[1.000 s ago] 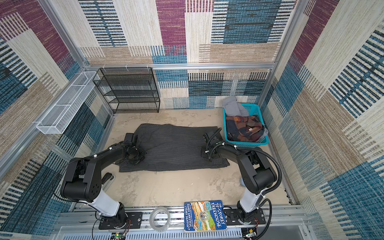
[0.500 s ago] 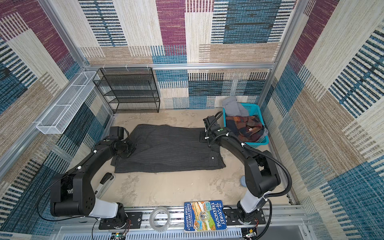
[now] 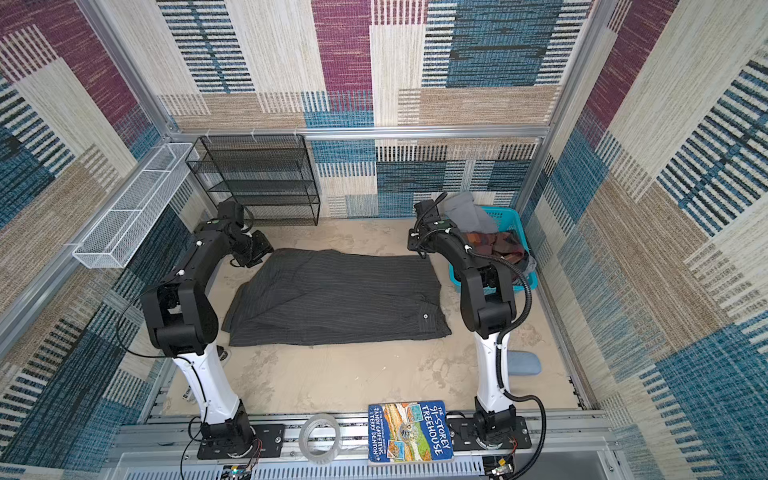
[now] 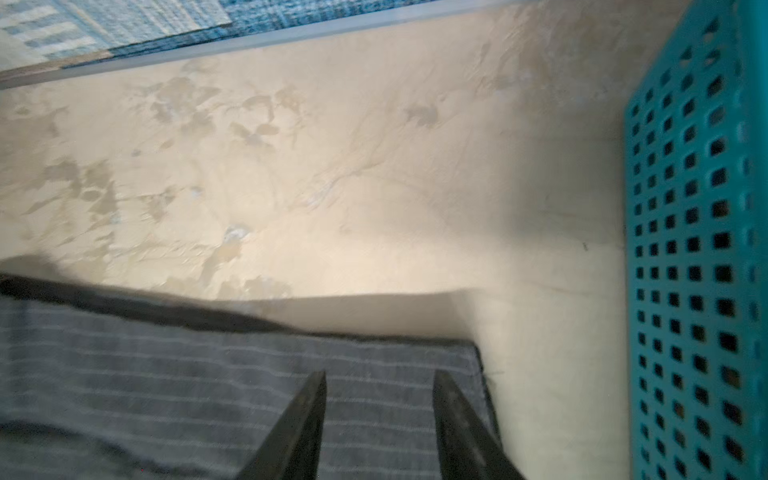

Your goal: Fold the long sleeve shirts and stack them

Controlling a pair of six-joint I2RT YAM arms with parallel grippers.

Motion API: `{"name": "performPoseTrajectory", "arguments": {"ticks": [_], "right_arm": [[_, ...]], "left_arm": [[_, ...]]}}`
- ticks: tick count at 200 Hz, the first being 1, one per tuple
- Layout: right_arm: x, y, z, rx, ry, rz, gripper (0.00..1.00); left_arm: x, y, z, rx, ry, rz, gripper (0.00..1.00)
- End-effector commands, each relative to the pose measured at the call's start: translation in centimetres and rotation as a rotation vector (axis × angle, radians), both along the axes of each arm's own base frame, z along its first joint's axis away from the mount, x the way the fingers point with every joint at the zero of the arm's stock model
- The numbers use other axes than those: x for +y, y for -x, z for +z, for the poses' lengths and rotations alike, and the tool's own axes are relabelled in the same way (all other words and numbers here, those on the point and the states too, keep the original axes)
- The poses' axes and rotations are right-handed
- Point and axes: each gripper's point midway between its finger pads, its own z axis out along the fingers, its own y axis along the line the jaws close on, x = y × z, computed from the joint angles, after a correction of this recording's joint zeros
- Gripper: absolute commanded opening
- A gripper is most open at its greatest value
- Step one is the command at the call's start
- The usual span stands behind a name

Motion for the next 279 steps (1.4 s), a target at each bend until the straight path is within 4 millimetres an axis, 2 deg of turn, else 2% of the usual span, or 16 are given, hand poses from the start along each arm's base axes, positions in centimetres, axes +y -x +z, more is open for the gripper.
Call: {"name": "performPoseTrajectory", "arguments": {"ticks": [1,42,113,178,222,252,279], "right_arm": [[-0.3,-0.6,-0.7,0.007,0.026,0.012,0.46],[-0.4,-1.6,-2.3,0.017,0.018,0.011,0.46],[-1.1,-1.8,-2.6,0.009,0.033,0.005,0.46],[-1.1,-1.5,-3.5,0.023,0.022,-0.001,0.45],[-1.2,-1.4,-3.7,0.026,0.018,-0.004,0.45],[-1.1,-1.3,-3.8,0.028,0.013,-0.007,0.44],[-1.4,-1.4,-3.6,0.018,0.020,-0.020,0.44]], "left_arm": [[0.1,-0.5,-1.1,0.049,-0.020,-0.105,0.58],[1.1,-3.8,-3.3,0.064,-0.087,-0.177,0.59],[1.5,-8.4,-5.5,0.003,-0.090,-0.164,0.57],[0.8,-9.4,-8.8,0.026,-0.023,-0.119,0.55],[0.3,-8.8,-9.3,0.051,-0.002,-0.116,0.50],[0.1,-8.3,-9.4,0.064,0.001,-0.118,0.40],[0.5,-8.2,-10.0,0.073,-0.016,-0.101,0.22]]}}
